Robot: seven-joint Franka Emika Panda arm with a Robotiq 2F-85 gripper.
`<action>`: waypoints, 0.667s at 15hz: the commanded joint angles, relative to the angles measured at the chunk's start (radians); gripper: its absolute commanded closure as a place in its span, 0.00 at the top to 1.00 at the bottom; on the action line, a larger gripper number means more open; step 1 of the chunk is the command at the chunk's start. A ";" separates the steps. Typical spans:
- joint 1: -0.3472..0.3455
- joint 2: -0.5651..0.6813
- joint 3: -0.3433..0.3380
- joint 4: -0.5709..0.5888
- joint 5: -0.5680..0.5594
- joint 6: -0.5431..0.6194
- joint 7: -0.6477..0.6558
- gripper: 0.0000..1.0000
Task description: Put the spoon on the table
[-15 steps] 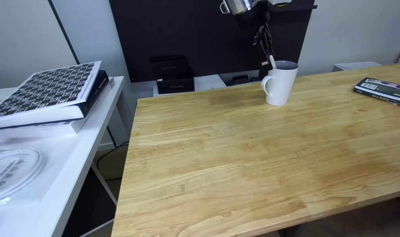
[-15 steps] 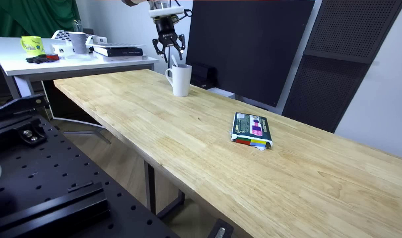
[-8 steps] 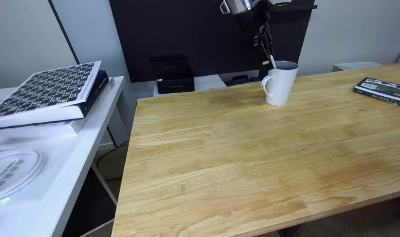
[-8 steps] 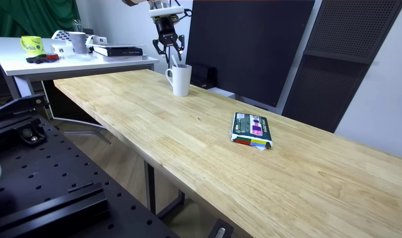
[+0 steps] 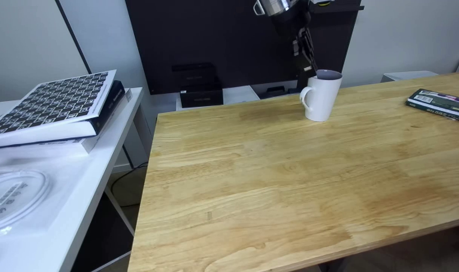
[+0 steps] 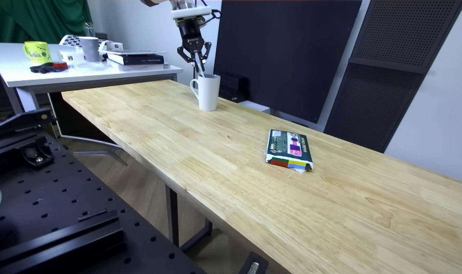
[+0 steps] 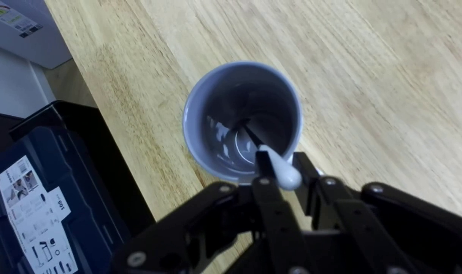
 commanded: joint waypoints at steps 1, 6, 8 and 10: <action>0.006 0.023 -0.011 0.061 -0.007 -0.043 -0.004 0.01; 0.003 0.002 -0.021 0.078 -0.006 -0.109 -0.005 0.04; 0.000 -0.010 -0.027 0.101 -0.006 -0.160 -0.014 0.04; -0.004 -0.025 -0.029 0.130 -0.002 -0.214 -0.025 0.04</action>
